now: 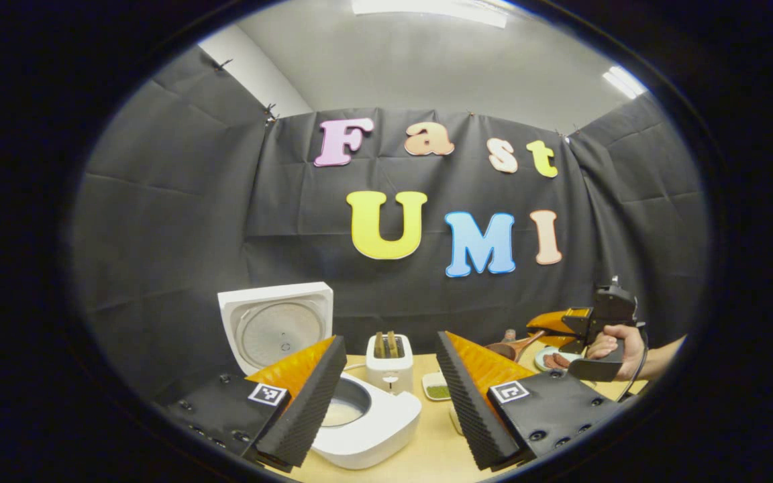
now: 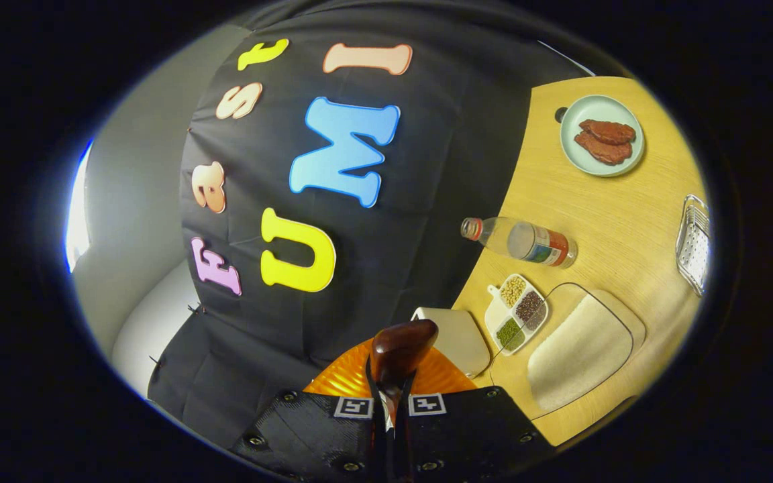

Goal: Close the left gripper, press the button to open the rice cooker; take a wooden spoon from the chopstick holder with the right hand, scoop a spoonful of rice and pour it into the rice cooker, then put the wooden spoon back into the chopstick holder.

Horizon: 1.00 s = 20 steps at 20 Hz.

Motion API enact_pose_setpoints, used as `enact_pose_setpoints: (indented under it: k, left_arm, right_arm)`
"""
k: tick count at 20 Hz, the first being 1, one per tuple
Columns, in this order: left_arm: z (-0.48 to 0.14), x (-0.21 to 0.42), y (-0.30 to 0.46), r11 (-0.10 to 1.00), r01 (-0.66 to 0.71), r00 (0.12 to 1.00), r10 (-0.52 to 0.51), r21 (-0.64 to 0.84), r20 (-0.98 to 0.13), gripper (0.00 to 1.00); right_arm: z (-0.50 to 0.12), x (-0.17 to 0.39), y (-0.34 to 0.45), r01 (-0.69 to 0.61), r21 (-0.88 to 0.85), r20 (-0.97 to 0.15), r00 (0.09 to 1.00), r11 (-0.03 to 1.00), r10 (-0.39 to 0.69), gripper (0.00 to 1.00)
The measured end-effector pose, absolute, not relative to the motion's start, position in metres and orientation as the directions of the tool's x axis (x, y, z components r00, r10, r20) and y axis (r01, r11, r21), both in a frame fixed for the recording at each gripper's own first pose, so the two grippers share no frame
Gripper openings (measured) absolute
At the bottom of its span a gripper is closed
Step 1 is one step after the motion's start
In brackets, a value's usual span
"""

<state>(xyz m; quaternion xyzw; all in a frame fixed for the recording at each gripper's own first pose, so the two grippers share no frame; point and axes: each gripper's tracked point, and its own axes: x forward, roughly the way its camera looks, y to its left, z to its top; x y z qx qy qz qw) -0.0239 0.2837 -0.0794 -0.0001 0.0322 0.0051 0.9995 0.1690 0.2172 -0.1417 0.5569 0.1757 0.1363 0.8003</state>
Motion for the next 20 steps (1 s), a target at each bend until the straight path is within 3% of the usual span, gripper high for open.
enact_pose_setpoints:
  k: [12, 14, 15, 20]
  left_arm:
    - [-0.094, -0.049, 0.321, 1.0, -0.012, 0.997, 0.01, -0.018, -0.07, 0.92]
    - [-0.101, -0.054, 0.329, 1.0, -0.013, 0.996, 0.012, -0.02, -0.088, 0.92]
    - [-0.104, -0.055, 0.335, 1.0, -0.024, 0.996, 0.023, -0.017, -0.091, 0.98]
    - [-0.115, -0.06, 0.347, 0.999, -0.053, 0.993, 0.051, -0.012, -0.109, 0.93]
  right_arm:
    - [-0.121, 0.189, 0.345, -0.137, 0.913, -0.117, 0.816, 0.385, 0.567, 0.05]
    - [-0.122, 0.196, 0.367, -0.159, 0.9, -0.127, 0.795, 0.406, 0.593, 0.05]
    - [-0.122, 0.197, 0.381, -0.171, 0.892, -0.133, 0.785, 0.419, 0.605, 0.05]
    - [-0.135, 0.211, 0.447, -0.259, 0.812, -0.19, 0.73, 0.523, 0.656, 0.05]
